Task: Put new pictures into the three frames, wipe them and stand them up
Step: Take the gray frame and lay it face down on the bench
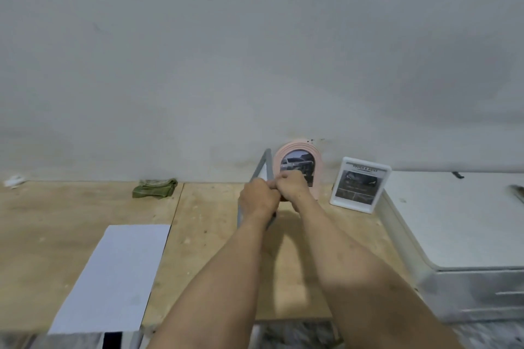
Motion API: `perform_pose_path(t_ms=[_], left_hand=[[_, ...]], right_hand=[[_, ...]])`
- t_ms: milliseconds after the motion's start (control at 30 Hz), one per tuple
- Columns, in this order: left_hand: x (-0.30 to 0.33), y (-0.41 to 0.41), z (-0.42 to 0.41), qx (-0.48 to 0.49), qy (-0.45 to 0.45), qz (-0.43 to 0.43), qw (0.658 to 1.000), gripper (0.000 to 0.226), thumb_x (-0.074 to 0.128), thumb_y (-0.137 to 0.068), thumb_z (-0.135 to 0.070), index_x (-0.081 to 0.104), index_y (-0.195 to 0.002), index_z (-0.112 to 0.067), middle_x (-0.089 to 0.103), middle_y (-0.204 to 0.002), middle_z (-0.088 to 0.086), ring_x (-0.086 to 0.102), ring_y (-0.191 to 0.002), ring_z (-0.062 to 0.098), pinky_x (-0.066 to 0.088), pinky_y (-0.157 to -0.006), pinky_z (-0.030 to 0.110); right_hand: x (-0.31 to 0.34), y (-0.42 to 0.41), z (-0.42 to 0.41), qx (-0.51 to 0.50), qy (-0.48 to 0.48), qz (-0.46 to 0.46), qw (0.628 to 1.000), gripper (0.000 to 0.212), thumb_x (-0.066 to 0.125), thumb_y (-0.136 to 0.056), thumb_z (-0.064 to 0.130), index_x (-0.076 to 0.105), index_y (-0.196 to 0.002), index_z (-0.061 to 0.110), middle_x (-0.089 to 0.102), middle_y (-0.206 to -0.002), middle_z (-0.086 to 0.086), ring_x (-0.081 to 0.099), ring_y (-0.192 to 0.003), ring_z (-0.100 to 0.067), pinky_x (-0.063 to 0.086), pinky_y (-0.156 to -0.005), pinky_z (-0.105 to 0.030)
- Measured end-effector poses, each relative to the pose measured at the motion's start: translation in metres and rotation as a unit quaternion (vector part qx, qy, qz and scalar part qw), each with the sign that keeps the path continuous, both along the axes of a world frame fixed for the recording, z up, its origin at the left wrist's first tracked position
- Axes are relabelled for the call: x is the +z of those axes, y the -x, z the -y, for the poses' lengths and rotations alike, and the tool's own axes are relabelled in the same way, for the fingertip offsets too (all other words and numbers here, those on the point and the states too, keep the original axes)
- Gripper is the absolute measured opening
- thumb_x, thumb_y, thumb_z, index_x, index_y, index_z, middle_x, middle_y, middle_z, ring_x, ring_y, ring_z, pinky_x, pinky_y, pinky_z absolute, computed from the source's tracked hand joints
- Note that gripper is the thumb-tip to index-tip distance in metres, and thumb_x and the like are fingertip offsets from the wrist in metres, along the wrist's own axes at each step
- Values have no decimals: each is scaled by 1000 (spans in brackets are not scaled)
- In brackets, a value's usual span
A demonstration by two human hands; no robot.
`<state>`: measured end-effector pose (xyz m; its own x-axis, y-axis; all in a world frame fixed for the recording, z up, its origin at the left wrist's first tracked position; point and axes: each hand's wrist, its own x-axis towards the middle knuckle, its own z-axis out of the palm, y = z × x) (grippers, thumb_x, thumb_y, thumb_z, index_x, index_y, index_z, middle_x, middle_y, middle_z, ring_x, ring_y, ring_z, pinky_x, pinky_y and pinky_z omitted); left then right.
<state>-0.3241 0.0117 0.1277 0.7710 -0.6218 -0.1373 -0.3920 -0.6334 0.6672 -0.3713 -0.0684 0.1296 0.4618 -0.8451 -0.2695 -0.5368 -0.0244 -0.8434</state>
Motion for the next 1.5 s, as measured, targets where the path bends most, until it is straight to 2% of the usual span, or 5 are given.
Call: perform_pose_path(t_ms=[233, 400, 700, 1100, 1500], left_hand=[[6, -106, -55, 110, 74, -153, 979, 26, 68, -72, -19, 66, -89, 1, 71, -101, 22, 69, -92, 39, 53, -65, 40], [-10, -155, -108, 131, 150, -317, 927, 3, 65, -90, -3, 63, -92, -1, 67, -88, 12, 62, -70, 21, 51, -60, 31], [-106, -194, -153, 131, 108, -417, 893, 19, 56, -98, -13, 67, -108, -1, 71, -94, 10, 65, -82, 22, 52, -70, 33], [-217, -150, -180, 102, -65, -345, 931, 19, 64, -93, -10, 72, -75, -13, 70, -82, 15, 62, -70, 27, 55, -63, 33], [-220, -143, -145, 31, -164, -68, 984, 19, 50, -93, -25, 67, -91, -15, 63, -101, 5, 57, -86, 26, 45, -74, 32]], right_hand=[[-9, 5, -19, -8, -113, -1, 994, 36, 53, -95, 27, 59, -119, 1, 53, -95, -9, 50, -79, -25, 37, -70, -26], [-14, 21, -44, -42, -190, -24, 981, 24, 46, -96, -2, 56, -74, -2, 54, -76, -9, 43, -55, -18, 33, -25, -17], [-141, 17, -13, -272, -181, 1, 945, 14, 57, -75, -5, 55, -63, 2, 61, -74, -22, 57, -58, -28, 46, -52, -34], [-224, 58, -42, -195, -99, -234, 947, 26, 54, -87, 12, 75, -101, 7, 71, -103, -17, 66, -89, -34, 54, -71, -37], [-228, 60, -83, -6, -19, -289, 957, 63, 61, -85, 26, 37, -142, 15, 43, -133, -11, 47, -116, -33, 46, -91, -42]])
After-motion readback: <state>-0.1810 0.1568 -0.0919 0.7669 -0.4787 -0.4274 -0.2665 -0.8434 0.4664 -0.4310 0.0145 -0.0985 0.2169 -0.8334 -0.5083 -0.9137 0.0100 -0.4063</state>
